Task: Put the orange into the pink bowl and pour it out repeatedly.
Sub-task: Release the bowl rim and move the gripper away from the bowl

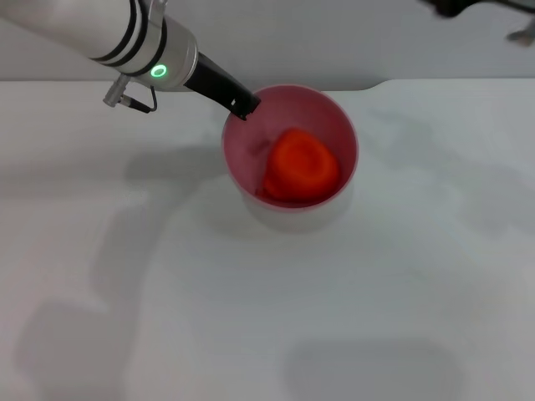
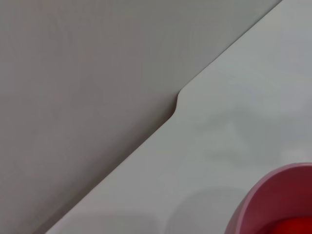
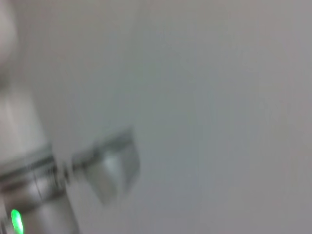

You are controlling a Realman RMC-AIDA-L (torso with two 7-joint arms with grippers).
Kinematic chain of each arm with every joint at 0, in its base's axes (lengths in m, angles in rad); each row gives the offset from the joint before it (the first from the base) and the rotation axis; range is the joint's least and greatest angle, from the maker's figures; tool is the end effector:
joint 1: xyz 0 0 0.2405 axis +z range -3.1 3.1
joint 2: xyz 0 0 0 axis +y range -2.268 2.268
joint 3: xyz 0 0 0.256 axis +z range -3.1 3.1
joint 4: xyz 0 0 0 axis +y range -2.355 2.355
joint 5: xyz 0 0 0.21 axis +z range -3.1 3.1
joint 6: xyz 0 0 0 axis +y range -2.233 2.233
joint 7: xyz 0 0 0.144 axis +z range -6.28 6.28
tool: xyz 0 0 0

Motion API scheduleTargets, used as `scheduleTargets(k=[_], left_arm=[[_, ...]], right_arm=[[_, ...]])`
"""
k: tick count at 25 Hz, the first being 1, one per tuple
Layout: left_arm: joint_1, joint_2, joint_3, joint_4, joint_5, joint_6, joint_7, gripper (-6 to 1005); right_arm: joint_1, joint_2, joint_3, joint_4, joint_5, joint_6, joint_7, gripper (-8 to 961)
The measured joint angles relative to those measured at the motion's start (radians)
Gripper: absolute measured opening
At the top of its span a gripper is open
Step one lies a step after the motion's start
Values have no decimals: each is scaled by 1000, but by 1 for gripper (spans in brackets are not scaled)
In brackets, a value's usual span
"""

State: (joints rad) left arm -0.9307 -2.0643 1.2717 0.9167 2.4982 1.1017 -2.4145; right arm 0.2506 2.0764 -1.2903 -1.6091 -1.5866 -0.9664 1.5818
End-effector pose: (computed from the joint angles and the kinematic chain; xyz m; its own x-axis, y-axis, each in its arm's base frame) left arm -0.1201 0.4486 -0.0231 0.8721 0.4888 0.0253 0.4357 -0.7517 -0.4950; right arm 0.1159 0.3529 0.0921 0.8489 0.2436 -0.4690 -0.1811 -0.6996 -0.6912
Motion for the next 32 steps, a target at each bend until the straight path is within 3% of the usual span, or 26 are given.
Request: scheduleTargets(k=[5, 8, 14, 21, 32], left_arm=[[3, 0, 2, -4, -2, 5, 0, 67], [4, 0, 3, -4, -2, 7, -4, 67], [8, 2, 5, -4, -2, 19, -19, 67], [18, 9, -6, -1, 4, 80, -46, 67], [38, 24, -13, 12, 56, 215, -89, 68]], right_arm=[[-98, -1, 34, 257, 693, -194, -638, 454], [-131, 1, 43, 394, 926, -294, -846, 454], [-160, 5, 70, 631, 1225, -392, -1108, 455], [-155, 2, 93, 808, 1334, -427, -1291, 454], [-87, -5, 107, 933, 1340, -424, -1302, 454]])
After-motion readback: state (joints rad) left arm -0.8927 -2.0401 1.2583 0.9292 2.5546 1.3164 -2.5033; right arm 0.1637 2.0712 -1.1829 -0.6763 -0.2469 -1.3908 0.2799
